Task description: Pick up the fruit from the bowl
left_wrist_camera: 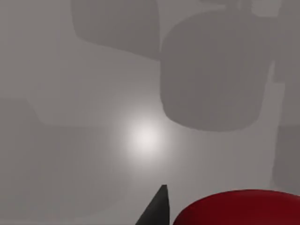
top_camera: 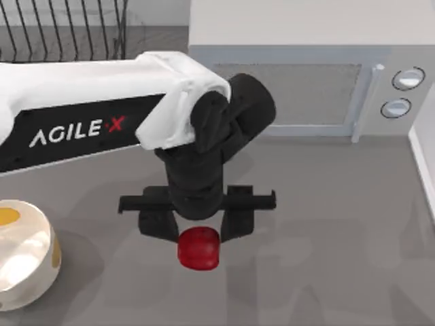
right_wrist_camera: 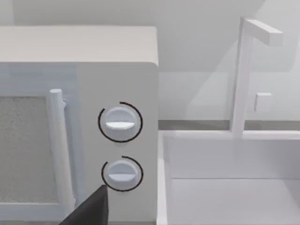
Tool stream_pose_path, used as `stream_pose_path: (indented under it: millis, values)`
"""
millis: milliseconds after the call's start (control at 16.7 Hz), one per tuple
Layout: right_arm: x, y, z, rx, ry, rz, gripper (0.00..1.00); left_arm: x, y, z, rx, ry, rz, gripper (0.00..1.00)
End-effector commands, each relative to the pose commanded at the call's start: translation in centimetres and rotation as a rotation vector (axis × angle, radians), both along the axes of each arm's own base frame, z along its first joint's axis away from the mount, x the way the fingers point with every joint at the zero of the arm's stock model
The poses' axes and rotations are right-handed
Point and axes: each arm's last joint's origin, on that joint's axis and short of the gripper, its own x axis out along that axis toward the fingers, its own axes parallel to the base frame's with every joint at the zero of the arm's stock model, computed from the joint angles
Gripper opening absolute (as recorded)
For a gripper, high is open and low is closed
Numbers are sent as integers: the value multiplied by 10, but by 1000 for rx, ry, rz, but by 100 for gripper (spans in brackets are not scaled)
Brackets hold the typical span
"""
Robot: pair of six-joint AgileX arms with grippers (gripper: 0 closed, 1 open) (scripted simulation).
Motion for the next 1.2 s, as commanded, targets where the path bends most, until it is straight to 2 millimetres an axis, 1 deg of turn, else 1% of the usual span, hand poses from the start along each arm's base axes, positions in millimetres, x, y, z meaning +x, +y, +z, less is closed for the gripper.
stream_pose_path:
  millis: [120, 360, 1140, 1200]
  values:
    - [0, 0, 0, 0, 0, 0, 100, -2, 2, -15, 7, 7, 0, 0]
    - [0, 0, 0, 0, 0, 0, 100, -3, 2, -18, 8, 8, 0, 0]
    - [0, 0, 0, 0, 0, 0, 100, -3, 2, -18, 8, 8, 0, 98]
    - [0, 0, 0, 0, 0, 0, 100, -3, 2, -18, 8, 8, 0, 100]
